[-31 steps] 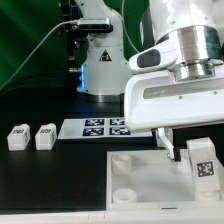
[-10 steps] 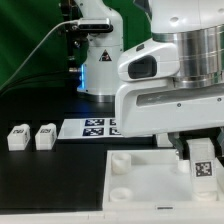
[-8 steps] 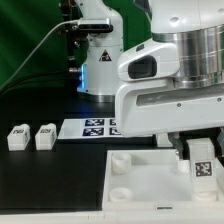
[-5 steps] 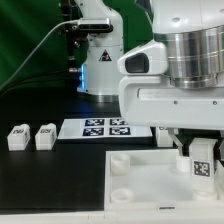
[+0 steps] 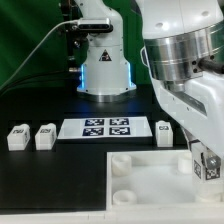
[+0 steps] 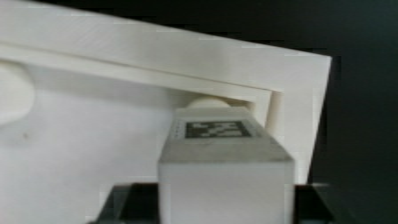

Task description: Assemble one leg

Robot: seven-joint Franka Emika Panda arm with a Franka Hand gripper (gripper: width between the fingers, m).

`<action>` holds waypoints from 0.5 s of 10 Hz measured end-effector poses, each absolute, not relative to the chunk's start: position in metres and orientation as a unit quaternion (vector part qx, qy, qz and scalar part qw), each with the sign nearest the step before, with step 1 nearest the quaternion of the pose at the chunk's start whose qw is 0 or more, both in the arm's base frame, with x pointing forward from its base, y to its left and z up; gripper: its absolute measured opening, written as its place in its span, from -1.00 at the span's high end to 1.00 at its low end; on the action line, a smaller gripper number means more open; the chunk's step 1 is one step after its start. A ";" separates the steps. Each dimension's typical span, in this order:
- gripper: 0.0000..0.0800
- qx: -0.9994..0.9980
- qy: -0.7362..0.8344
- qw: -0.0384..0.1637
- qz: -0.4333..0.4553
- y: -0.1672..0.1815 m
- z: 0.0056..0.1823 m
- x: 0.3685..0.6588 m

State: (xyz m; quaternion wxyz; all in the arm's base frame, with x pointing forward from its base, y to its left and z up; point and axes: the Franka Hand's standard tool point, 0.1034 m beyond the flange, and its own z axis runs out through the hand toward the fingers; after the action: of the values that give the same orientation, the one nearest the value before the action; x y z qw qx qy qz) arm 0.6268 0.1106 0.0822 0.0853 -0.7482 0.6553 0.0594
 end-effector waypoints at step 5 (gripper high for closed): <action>0.27 -0.650 0.753 0.079 0.062 0.122 0.083 0.629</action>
Offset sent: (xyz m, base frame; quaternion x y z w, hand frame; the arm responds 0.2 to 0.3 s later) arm -0.0087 -0.0066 -0.0093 -0.0497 0.0199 0.0976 0.9938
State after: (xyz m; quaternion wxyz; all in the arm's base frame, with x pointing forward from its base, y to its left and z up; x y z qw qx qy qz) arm 0.6291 0.1225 0.0827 0.0794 -0.6505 0.7528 0.0621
